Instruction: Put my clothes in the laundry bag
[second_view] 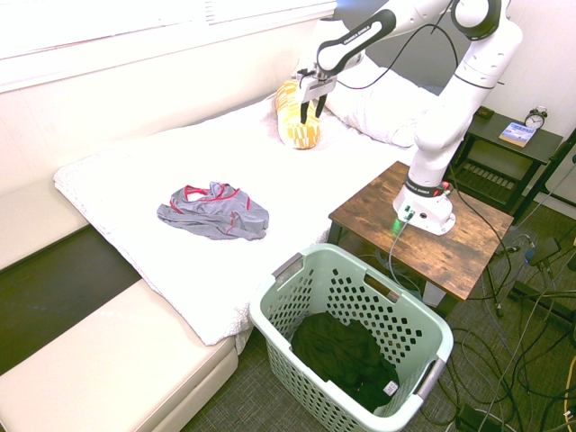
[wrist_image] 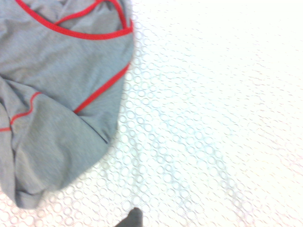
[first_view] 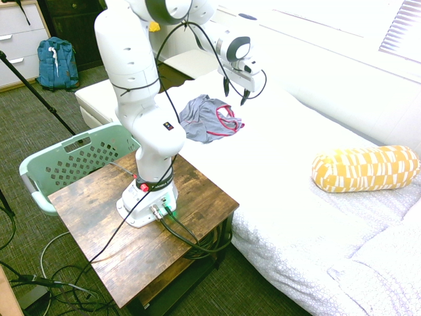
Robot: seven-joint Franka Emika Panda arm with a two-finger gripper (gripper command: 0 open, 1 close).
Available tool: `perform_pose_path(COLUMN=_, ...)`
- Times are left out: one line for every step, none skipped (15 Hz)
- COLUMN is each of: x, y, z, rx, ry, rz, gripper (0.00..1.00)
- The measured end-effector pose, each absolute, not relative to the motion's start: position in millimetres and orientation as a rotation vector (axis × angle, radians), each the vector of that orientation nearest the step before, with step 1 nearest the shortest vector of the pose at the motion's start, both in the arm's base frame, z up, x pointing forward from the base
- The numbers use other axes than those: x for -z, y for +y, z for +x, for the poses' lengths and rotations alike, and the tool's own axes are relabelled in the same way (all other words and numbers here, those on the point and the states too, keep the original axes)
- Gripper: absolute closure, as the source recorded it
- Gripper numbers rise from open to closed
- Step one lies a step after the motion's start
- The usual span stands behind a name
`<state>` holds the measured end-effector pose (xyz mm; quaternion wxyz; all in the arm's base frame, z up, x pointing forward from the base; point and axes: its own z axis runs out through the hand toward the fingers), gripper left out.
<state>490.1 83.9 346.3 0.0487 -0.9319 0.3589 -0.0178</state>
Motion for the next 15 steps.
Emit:
perform_pose_path(x=-331.8, y=98.1, z=507.7, rx=0.026, ry=1.071, rz=-2.839, gripper=0.0)
perform_pose_path(x=-316.4, y=109.1, z=524.7, rx=0.003, ry=1.05, rz=-2.839, gripper=0.0)
perform_pose_path(x=-298.0, y=119.7, z=541.3, rx=-0.017, ry=1.025, rz=-2.843, gripper=0.0)
perform_pose_path(x=-276.9, y=131.0, z=555.9, rx=-0.041, ry=0.995, rz=-2.85, gripper=0.0)
perform_pose_path(x=-252.9, y=143.5, z=567.0, rx=-0.074, ry=0.965, rz=-2.859, gripper=0.0)
perform_pose_path(x=-227.2, y=157.2, z=577.0, rx=-0.108, ry=0.939, rz=-2.866, gripper=0.0)
perform_pose_path(x=-202.4, y=169.5, z=587.0, rx=-0.137, ry=0.917, rz=-2.868, gripper=0.0)
perform_pose_path(x=-178.1, y=178.8, z=597.0, rx=-0.165, ry=0.9, rz=-2.869, gripper=0.0)
perform_pose_path(x=-153.7, y=184.2, z=608.3, rx=-0.183, ry=0.888, rz=-2.87, gripper=0.0)
perform_pose_path(x=-127.8, y=186.5, z=618.2, rx=-0.202, ry=0.879, rz=-2.872, gripper=0.0)
perform_pose_path(x=-101.6, y=185.4, z=626.2, rx=-0.224, ry=0.872, rz=-2.872, gripper=0.0)
perform_pose_path(x=-74.0, y=181.2, z=631.9, rx=-0.25, ry=0.866, rz=-2.877, gripper=0.0)
perform_pose_path(x=-44.1, y=175.9, z=636.2, rx=-0.275, ry=0.871, rz=-2.883, gripper=0.0)
perform_pose_path(x=-20.0, y=175.3, z=639.2, rx=-0.307, ry=0.872, rz=-2.882, gripper=0.0)
perform_pose_path(x=-2.9, y=179.5, z=641.9, rx=-0.346, ry=0.868, rz=-2.875, gripper=0.0)
